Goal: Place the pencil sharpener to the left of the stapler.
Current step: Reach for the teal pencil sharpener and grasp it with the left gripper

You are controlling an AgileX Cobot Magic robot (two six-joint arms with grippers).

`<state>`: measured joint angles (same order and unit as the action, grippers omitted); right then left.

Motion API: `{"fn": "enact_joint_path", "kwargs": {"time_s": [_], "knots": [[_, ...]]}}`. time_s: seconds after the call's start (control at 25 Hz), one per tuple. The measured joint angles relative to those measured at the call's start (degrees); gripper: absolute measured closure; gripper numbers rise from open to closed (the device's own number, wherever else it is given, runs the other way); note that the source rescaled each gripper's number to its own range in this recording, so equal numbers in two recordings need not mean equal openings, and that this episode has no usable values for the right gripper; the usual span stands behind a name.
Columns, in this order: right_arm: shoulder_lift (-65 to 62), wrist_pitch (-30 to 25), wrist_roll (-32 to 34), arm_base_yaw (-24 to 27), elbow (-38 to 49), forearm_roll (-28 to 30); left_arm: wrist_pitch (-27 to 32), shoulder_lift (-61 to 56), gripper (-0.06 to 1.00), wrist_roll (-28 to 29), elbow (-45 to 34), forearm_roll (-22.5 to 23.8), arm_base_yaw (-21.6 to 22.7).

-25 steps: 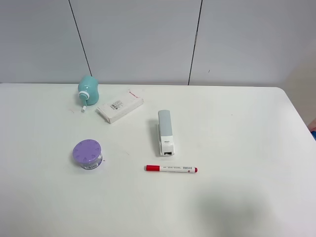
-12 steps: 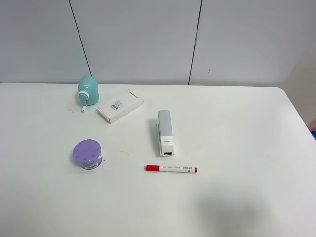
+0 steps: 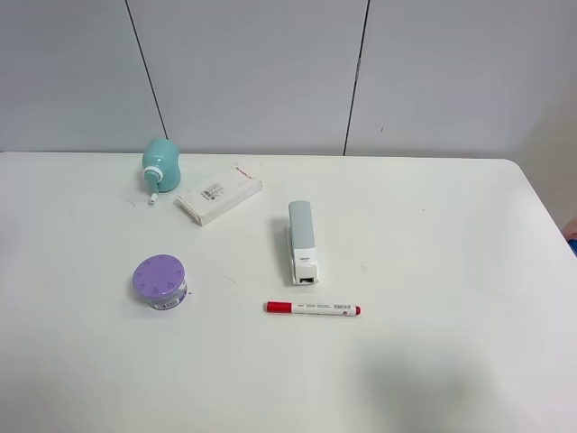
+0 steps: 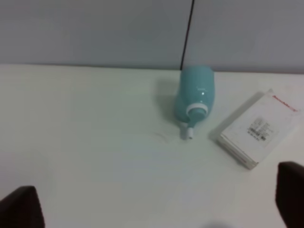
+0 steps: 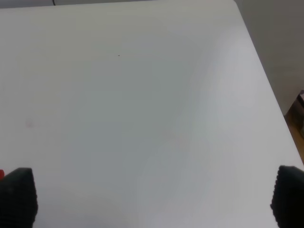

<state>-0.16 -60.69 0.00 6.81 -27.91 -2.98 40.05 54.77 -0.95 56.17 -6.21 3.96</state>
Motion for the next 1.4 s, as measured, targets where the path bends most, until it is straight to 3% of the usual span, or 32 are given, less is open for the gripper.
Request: {"fn": "enact_joint_path", "kwargs": {"time_s": [0.2, 0.36, 0.76, 1.0, 1.4], "knots": [[0.0, 0.0, 0.0, 0.0, 0.0, 0.0, -5.0, 17.5, -0.06, -6.5, 6.7, -5.4, 0.0], [0.0, 0.0, 0.0, 0.0, 0.0, 0.0, -7.2, 28.6, -0.06, -8.5, 10.8, -8.2, -0.1], [0.0, 0.0, 0.0, 0.0, 0.0, -0.1, -7.8, 49.2, -0.06, -15.7, 24.5, -9.6, -3.6], [0.0, 0.0, 0.0, 0.0, 0.0, -0.1, -4.5, 59.7, -0.06, -20.1, 34.4, -9.6, -6.8], [0.0, 0.0, 0.0, 0.0, 0.0, -0.1, 1.9, 69.6, -0.06, -20.8, 45.6, -9.2, -7.5]]}}
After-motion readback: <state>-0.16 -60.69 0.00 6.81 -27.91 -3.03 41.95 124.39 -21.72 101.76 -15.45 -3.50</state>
